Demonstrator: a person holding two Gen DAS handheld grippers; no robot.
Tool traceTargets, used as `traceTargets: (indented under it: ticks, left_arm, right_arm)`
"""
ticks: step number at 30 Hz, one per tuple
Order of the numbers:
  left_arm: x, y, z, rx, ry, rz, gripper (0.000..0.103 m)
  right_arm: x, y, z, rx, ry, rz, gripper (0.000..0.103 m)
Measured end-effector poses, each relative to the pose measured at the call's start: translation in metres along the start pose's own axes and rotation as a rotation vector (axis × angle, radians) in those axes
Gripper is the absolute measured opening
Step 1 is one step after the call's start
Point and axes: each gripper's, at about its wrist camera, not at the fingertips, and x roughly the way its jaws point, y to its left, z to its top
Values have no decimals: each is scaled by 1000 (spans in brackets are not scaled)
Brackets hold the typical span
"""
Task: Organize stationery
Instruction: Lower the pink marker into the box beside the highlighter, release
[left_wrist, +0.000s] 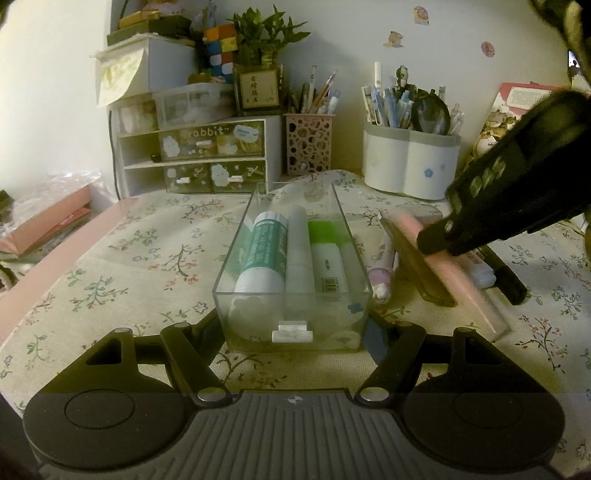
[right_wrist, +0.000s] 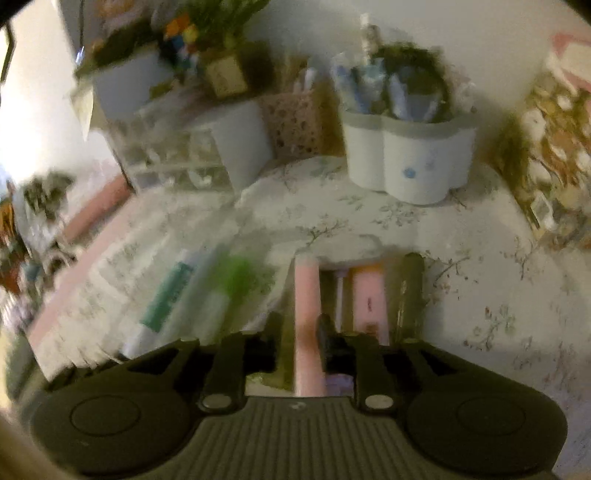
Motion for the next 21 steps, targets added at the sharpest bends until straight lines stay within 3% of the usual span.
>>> traceTargets:
  ticks: [3,10,21]
  left_arm:
    - [0,0,0,1,0,-1,72]
    - [0,1,1,2,0,-1,72]
    - [1,-1,1,2,2,1,72]
  right_arm:
    - [11,7,-3,-72,9,-63,19]
    - [5,-7,-4,50,1,-9,19]
    - [-18,6,26,219,-79,199,19]
